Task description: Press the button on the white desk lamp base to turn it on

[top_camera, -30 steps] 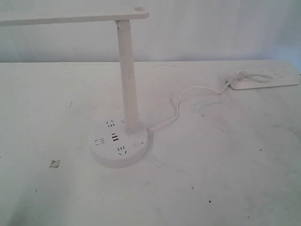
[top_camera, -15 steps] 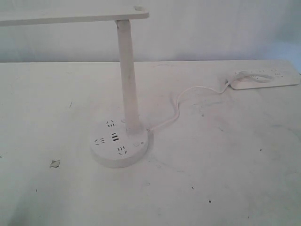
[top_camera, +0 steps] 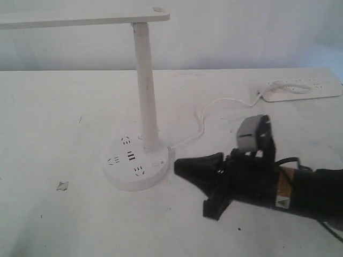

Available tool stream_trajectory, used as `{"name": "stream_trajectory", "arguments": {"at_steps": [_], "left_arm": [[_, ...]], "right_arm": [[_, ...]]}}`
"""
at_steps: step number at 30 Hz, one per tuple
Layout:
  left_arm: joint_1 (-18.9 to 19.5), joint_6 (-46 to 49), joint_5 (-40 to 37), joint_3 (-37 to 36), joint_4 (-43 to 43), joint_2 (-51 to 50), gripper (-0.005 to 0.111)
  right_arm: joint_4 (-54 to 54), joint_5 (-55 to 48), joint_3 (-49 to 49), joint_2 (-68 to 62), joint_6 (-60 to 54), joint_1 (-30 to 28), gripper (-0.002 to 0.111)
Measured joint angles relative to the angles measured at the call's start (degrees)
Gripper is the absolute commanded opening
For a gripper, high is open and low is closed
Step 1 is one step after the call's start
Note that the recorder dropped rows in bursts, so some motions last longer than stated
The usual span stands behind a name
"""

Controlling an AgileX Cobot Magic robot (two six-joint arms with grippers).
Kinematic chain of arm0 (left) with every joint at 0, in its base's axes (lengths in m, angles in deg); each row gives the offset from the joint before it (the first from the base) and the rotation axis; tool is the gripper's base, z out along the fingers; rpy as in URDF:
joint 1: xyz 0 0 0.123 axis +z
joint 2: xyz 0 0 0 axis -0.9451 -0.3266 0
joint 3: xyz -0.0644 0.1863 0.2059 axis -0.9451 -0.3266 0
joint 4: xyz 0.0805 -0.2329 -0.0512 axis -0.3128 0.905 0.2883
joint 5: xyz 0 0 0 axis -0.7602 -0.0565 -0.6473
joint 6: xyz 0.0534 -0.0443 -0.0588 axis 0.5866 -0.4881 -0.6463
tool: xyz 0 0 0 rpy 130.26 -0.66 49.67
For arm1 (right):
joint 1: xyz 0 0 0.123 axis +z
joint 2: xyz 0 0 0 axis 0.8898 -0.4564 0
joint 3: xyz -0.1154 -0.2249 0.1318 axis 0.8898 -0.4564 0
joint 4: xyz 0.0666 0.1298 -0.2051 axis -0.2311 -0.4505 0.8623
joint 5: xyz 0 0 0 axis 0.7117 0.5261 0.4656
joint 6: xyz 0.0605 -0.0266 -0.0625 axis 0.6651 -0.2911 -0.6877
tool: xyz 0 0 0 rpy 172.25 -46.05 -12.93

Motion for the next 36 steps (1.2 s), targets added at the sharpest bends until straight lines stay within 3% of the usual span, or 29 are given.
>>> {"name": "stream_trajectory", "arguments": {"at_steps": [7, 17, 36], "left_arm": [[0.0, 0.0, 0.0, 0.0, 0.0, 0.0, 0.0], [0.0, 0.0, 0.0, 0.0, 0.0, 0.0, 0.0], [0.0, 0.0, 0.0, 0.0, 0.0, 0.0, 0.0]], "right_arm": [[-0.1, 0.0, 7.7, -10.1, -3.9, 7.9, 0.0], [-7.0, -21.3, 17.9, -10.9, 10.9, 8.9, 0.0], [-3.2, -39.3, 26.7, -11.8, 17.7, 13.5, 0.0]]}}
